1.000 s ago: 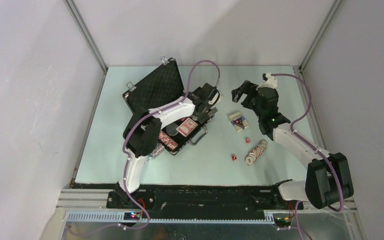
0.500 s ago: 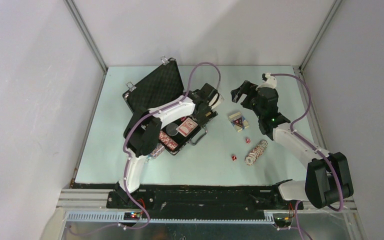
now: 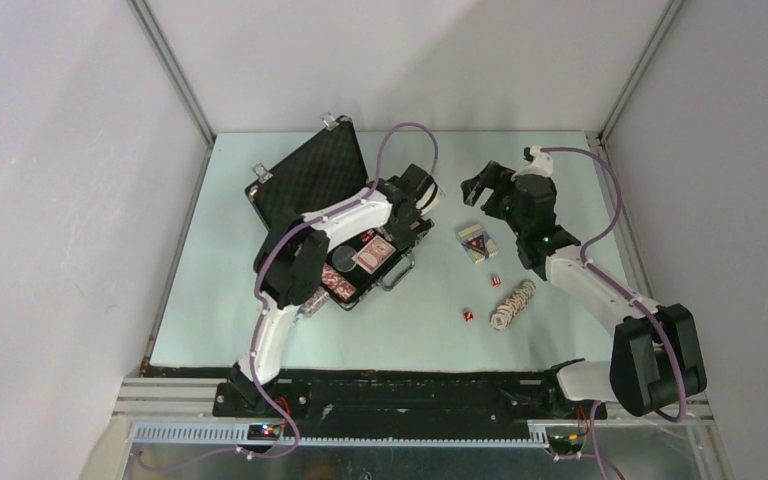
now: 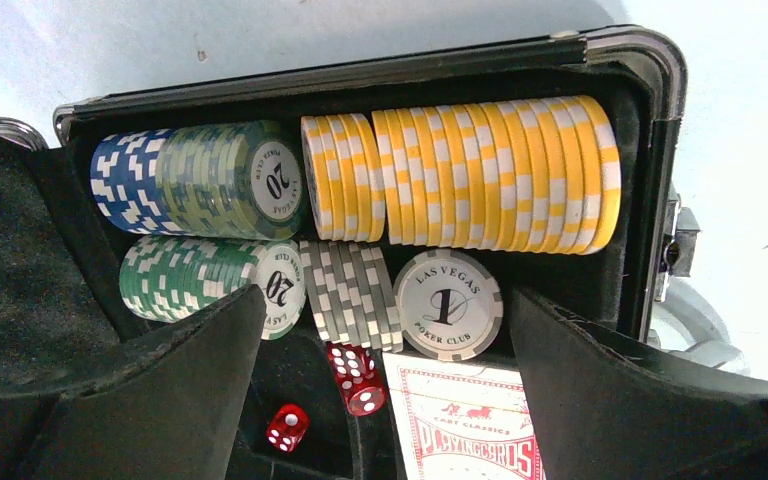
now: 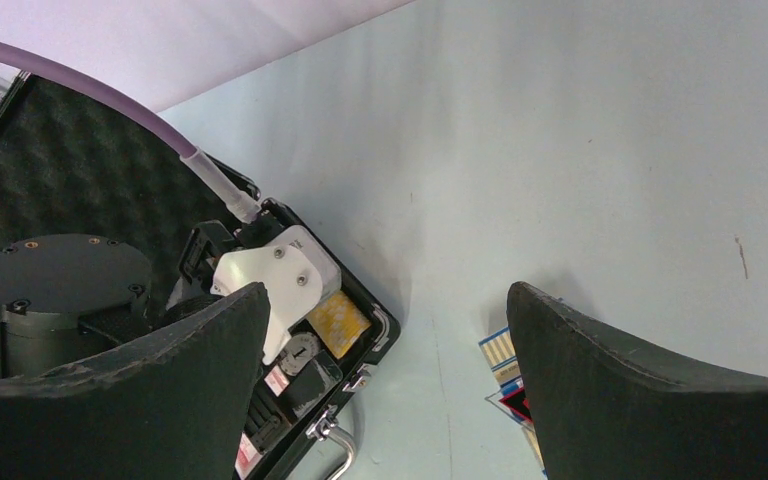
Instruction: Pack up texas hold em set
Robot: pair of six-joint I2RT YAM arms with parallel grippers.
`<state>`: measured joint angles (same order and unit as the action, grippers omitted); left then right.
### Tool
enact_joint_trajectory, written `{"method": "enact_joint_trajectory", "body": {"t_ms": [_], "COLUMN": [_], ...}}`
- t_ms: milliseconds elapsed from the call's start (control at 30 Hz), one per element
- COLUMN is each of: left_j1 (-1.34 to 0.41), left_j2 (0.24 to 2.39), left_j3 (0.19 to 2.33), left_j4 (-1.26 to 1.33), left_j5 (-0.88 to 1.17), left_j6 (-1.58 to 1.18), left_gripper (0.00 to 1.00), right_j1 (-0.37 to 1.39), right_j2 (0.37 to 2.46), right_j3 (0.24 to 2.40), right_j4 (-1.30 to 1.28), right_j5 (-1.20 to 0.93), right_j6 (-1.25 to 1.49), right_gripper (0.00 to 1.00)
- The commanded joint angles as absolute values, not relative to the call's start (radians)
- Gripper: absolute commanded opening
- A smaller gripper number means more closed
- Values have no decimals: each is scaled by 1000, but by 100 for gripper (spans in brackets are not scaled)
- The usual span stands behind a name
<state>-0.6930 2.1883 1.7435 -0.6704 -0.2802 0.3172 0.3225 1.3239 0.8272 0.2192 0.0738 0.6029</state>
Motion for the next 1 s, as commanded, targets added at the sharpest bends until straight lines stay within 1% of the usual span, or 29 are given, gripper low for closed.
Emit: {"method": "enact_joint_trajectory", "body": {"t_ms": [0, 233, 300, 333, 400, 733, 800, 900, 967], "left_j1": [-667, -665, -656, -653, -640, -632, -632, -632, -633], "left_j2": [2180, 2109, 2085, 2071, 2051, 2016, 2020, 2028, 2023], "left_j3": [1764, 1698, 1679, 1673, 1668, 1625, 1620, 1621, 1615], "left_j4": [-694, -549, -501, -490, -462, -441, -446, -464, -466], "left_j5": [-313, -401, -421, -420, -404, -401, -400, -381, -373], "left_j6": [301, 282, 266, 249, 229, 227, 227, 226, 222], "left_gripper": [100, 99, 98, 94, 90, 85, 88, 96, 99], "right_j1": [316, 318, 318, 318, 317, 316, 316, 316, 316], "right_j2": [1329, 1330, 1329, 1329, 1329, 1329, 1329, 1329, 1329], "right_j3": [864, 864, 864, 864, 864, 864, 864, 864, 864], "right_j4": [250, 250, 250, 250, 250, 250, 250, 250, 250], "right_j5": [68, 68, 67, 67, 67, 59, 58, 57, 57], "right_j6": [614, 614, 612, 612, 612, 612, 612, 612, 613], "right_gripper": [91, 91, 91, 91, 91, 91, 91, 91, 91]}}
